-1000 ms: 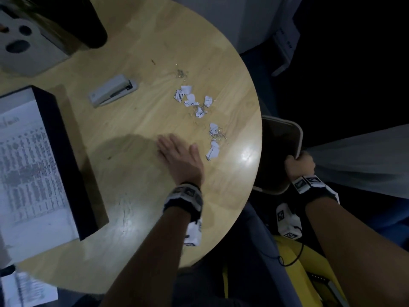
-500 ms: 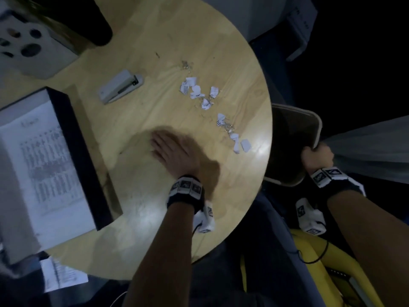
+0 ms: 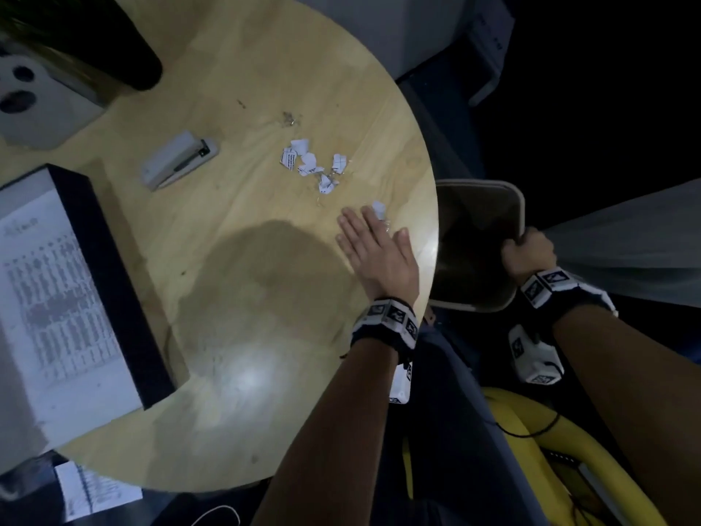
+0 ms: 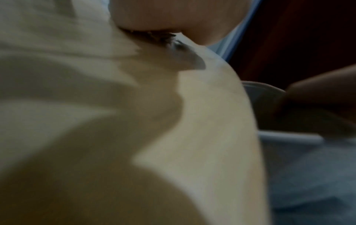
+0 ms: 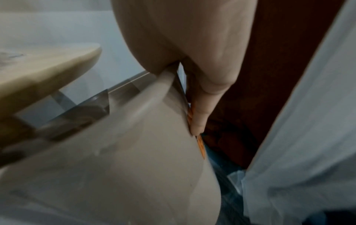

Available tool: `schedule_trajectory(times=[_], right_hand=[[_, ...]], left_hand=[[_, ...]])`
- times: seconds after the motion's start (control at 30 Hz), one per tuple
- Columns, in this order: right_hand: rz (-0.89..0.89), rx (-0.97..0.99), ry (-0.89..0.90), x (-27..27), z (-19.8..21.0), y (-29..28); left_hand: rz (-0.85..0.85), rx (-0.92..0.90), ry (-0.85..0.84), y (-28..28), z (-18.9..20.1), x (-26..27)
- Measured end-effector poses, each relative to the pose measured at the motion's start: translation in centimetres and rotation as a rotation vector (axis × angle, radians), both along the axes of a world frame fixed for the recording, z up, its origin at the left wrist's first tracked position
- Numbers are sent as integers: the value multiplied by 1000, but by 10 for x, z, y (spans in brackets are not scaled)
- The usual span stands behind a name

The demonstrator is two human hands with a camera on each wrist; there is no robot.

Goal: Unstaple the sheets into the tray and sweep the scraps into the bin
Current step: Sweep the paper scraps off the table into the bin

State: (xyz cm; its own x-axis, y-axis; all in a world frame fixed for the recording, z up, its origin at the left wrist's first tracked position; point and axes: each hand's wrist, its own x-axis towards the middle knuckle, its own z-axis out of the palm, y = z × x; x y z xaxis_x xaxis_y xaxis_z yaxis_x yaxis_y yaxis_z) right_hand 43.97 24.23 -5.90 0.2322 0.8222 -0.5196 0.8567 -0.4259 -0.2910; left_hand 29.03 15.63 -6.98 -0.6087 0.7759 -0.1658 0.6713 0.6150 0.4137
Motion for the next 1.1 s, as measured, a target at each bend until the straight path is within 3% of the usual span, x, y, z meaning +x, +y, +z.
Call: schedule_trajectory(times=[0.2,0.33,0.4,0.47,0.53,0.67,0.8,0.97,1.1], right_hand=[[-20,62,-54,-5,0,17],[-54,60,-71,-6,-1,21],[-91,53,-71,-6,0,20],[-104,47,-58,-3,0,18],[-85,37,-36,0,-1,11],[-57,13,0,8,0,-6],[-43,12,8,8,2,-17],[-26,42,8,10,2,-23],[-38,64,-46,17,1,-23]], left_hand=[[-336,-86,-67,7,2,51],[-647,42,-308,11,15,33],[-502,142,-294,4,18,4],[-159,225,-207,-13,14,-38],[116,148,-26,-37,10,-83],[224,-106,12,-63,3,-113],[43,-99,58,-49,-2,-52],[-351,-143,-25,-35,9,44],[-854,35,-355,-30,17,59]])
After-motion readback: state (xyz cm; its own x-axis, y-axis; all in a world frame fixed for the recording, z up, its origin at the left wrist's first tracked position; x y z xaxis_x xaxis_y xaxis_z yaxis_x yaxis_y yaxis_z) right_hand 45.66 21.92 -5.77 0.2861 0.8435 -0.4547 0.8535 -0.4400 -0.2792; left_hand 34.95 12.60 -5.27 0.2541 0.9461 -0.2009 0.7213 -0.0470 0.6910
